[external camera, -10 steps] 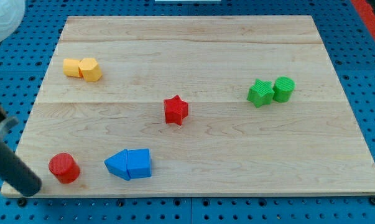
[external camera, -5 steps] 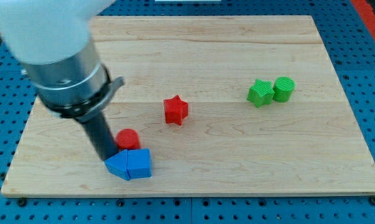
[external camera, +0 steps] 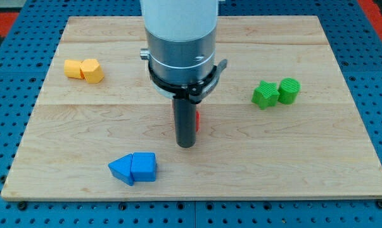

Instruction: Move the red circle into the red star towards the center

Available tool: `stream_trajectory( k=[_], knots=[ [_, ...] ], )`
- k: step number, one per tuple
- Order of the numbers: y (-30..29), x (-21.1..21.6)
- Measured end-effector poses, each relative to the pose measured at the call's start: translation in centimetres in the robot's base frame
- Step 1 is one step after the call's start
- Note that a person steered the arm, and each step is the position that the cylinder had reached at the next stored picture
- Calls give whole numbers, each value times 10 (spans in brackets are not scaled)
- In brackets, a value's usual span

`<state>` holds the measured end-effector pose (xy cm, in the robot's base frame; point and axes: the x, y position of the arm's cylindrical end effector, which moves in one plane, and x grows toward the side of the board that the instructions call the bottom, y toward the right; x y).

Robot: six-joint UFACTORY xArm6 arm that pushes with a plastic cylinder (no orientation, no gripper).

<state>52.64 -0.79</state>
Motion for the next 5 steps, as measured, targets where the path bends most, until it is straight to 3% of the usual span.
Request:
stream_trajectory(
  k=[2,4,5],
  knots=[
    [-11,-96],
    [44,-7],
    [74,-2]
  ],
)
